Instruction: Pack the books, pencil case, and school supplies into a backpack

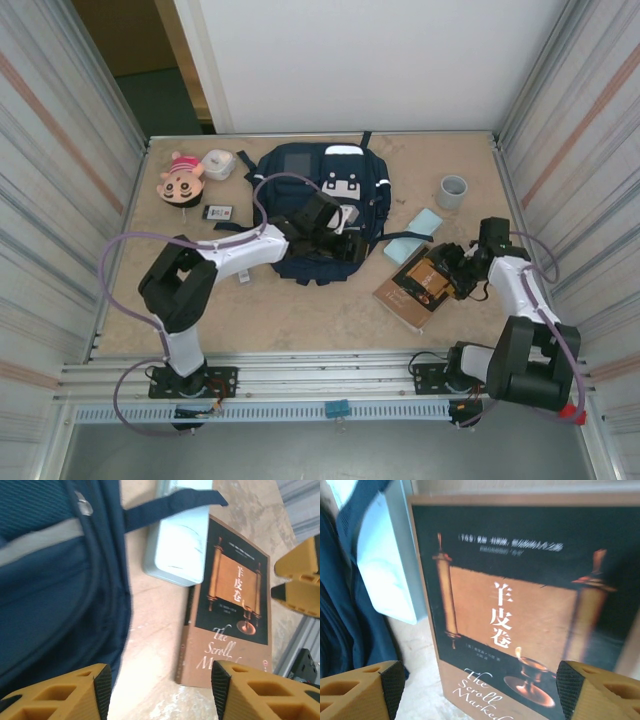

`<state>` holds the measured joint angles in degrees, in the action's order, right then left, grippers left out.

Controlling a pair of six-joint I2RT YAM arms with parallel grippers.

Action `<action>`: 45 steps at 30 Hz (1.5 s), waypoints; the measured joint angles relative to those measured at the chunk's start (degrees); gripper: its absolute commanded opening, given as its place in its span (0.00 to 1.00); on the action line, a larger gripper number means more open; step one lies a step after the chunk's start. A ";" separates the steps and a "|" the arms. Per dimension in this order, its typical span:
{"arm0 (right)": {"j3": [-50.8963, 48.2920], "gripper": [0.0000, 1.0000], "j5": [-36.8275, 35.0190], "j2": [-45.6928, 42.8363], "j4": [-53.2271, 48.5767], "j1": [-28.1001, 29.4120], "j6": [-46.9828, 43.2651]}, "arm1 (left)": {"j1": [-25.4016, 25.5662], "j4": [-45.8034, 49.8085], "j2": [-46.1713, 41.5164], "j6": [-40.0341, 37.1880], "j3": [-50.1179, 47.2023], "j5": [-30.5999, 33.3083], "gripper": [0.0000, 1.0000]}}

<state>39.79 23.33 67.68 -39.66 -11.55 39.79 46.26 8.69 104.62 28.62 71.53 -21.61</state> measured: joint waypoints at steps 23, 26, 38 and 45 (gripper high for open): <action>-11.04 0.30 -3.19 -1.92 -2.38 3.45 4.59 | 6.27 3.76 23.15 0.31 19.45 -5.03 0.53; -11.08 0.30 -3.26 -2.29 -2.58 3.45 4.59 | 6.32 4.61 23.65 0.33 20.79 -5.95 0.52; -11.80 0.30 -1.88 -2.36 -1.11 3.45 4.79 | 6.27 4.48 24.63 3.04 21.92 -12.17 0.50; -11.91 0.30 -2.25 -3.02 -1.44 3.45 4.79 | 6.03 3.87 23.06 4.81 21.86 -15.06 0.52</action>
<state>27.88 21.08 64.66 -41.10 -8.10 44.58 52.29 12.56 127.68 33.43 93.38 -36.67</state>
